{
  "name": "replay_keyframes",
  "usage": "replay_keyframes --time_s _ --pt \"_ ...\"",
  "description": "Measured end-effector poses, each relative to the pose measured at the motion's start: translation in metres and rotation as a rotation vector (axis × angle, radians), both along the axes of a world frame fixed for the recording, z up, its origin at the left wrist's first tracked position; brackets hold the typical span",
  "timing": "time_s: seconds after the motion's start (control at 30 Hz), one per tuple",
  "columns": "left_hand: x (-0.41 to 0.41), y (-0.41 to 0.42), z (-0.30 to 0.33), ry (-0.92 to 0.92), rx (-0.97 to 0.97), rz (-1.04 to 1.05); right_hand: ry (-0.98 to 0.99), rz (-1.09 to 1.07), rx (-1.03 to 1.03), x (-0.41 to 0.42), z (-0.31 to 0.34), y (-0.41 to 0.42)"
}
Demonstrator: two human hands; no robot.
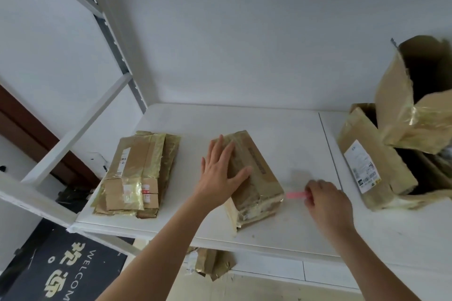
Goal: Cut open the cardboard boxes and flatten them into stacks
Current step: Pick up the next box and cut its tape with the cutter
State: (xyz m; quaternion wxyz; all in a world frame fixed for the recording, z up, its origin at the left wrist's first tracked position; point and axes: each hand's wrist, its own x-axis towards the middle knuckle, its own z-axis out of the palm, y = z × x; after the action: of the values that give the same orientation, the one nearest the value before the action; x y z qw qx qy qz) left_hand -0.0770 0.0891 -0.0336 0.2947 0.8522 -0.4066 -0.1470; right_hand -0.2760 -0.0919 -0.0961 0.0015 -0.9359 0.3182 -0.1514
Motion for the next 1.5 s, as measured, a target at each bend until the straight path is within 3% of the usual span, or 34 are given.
replay_keyframes --time_s 0.1,0.17,0.3,0.47,0.6,0.77,1.23,1.5 --pt "0.002 0.002 -0.001 -0.002 0.054 -0.022 -0.466 -0.117 0.297 0.019 0.036 0.001" --pt "0.001 0.003 -0.002 -0.015 0.063 -0.028 -0.743 -0.012 0.477 0.038 0.063 0.008" --pt "-0.001 0.002 -0.005 0.006 0.023 -0.002 -0.834 0.259 0.873 0.093 0.098 0.031" --pt "-0.001 0.002 -0.006 0.066 -0.037 0.07 -0.871 0.212 1.191 0.144 0.089 0.048" --pt "0.013 0.009 -0.014 0.214 -0.078 0.209 -0.863 0.195 1.139 0.147 0.078 0.055" --pt "0.01 0.005 -0.017 0.508 -0.299 0.18 -0.769 0.216 1.029 0.152 0.077 0.055" --pt "0.01 0.005 -0.017 0.439 -0.254 0.178 -0.49 0.409 0.693 0.153 0.078 0.057" --pt "0.007 0.005 -0.013 0.33 -0.197 0.183 -0.385 0.403 0.74 0.131 0.087 0.062"
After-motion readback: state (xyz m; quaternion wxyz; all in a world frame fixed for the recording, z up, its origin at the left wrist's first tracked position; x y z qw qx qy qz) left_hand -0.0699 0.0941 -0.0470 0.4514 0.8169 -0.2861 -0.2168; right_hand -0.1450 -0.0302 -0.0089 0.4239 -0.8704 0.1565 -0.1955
